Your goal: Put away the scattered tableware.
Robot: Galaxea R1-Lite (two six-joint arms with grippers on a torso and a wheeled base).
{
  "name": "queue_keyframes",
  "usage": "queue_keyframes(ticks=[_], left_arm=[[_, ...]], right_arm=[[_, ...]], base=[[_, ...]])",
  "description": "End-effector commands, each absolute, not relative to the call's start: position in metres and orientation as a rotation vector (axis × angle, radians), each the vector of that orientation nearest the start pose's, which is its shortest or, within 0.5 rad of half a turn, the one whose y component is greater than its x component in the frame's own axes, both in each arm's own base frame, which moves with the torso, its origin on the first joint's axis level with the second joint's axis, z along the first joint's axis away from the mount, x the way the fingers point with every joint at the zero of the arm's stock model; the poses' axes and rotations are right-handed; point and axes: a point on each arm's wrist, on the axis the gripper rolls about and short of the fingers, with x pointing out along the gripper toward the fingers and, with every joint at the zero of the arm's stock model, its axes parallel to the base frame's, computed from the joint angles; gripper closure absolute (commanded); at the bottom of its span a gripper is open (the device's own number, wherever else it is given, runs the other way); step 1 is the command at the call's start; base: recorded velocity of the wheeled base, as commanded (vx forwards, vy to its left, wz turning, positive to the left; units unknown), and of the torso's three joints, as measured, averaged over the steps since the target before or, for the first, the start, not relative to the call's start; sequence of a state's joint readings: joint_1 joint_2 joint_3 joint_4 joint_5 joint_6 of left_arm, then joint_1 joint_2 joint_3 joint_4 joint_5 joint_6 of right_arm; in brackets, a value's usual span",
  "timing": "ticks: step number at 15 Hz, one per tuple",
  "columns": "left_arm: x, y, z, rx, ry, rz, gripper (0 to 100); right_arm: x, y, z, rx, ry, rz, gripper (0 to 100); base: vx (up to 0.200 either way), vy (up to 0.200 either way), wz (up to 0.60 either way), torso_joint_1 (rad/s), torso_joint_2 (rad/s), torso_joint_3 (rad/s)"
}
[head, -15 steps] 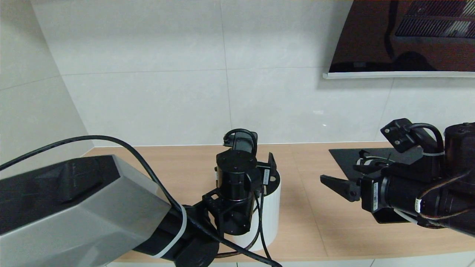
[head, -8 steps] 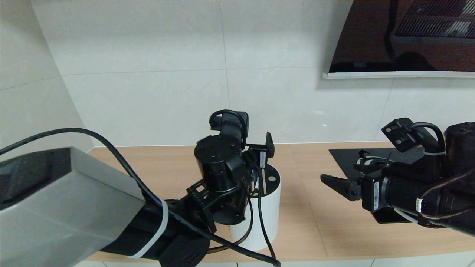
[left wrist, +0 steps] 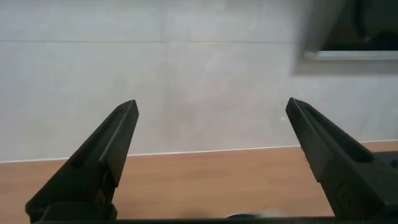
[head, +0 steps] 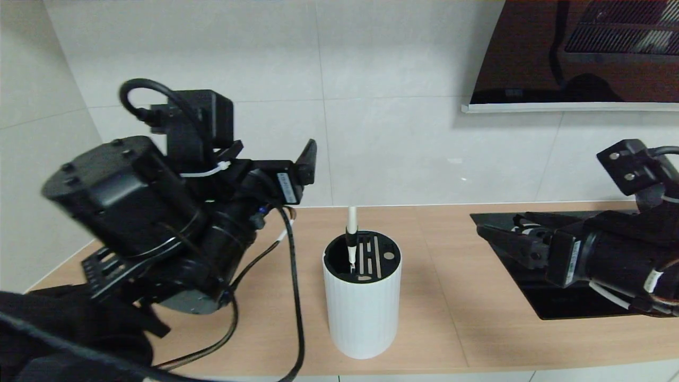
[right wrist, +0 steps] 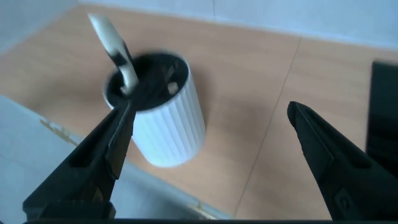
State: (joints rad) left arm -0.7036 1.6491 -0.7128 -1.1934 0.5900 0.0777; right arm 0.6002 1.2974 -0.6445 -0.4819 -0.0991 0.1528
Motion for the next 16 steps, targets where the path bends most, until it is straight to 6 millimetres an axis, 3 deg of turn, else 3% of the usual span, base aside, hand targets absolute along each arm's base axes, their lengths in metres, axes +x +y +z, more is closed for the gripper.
queue_keyframes(ticks=[1, 3, 5, 8, 9, 11, 13, 15, 16], left_arm=[[0.164, -0.117, 0.243, -0.078, -0.216, -0.103, 0], [0.131, -0.081, 0.238, -0.055, -0.190, -0.068, 0], [0.101, -0.051, 0.219, -0.018, -0.153, -0.071, 0], [0.059, -0.019, 0.199, 0.005, -0.137, -0.035, 0], [0.043, -0.009, 0.193, 0.011, -0.130, 0.006, 0], [0.017, 0.003, 0.183, 0.015, -0.141, 0.069, 0], [-0.009, 0.011, 0.172, 0.014, -0.177, 0.118, 0], [-0.040, 0.016, 0.158, 0.027, -0.208, 0.156, 0], [-0.040, 0.016, 0.155, 0.032, -0.179, 0.177, 0]], right_arm=[[0.139, 0.092, 0.236, 0.113, 0.113, 0.487, 0], [0.105, 0.066, 0.231, 0.126, 0.046, 0.472, 0], [0.070, 0.040, 0.221, 0.113, -0.035, 0.438, 0], [0.028, 0.007, 0.207, 0.125, -0.113, 0.231, 0], [0.005, -0.001, 0.202, 0.129, -0.151, 0.176, 0], [-0.025, -0.010, 0.196, 0.128, -0.181, 0.142, 0], [-0.044, -0.012, 0.177, 0.095, -0.155, 0.087, 0], [-0.052, -0.012, 0.170, 0.065, -0.158, 0.051, 0], [-0.051, -0.012, 0.170, 0.063, -0.155, 0.048, 0]], base=[[0.000, 0.000, 0.00, 0.000, 0.00, 0.000], [0.000, 0.000, 0.00, 0.000, 0.00, 0.000], [0.000, 0.000, 0.00, 0.000, 0.00, 0.000], [0.000, 0.000, 0.00, 0.000, 0.00, 0.000], [0.000, 0.000, 0.00, 0.000, 0.00, 0.000], [0.000, 0.000, 0.00, 0.000, 0.00, 0.000], [0.000, 0.000, 0.00, 0.000, 0.00, 0.000], [0.000, 0.000, 0.00, 0.000, 0.00, 0.000], [0.000, 0.000, 0.00, 0.000, 0.00, 0.000]])
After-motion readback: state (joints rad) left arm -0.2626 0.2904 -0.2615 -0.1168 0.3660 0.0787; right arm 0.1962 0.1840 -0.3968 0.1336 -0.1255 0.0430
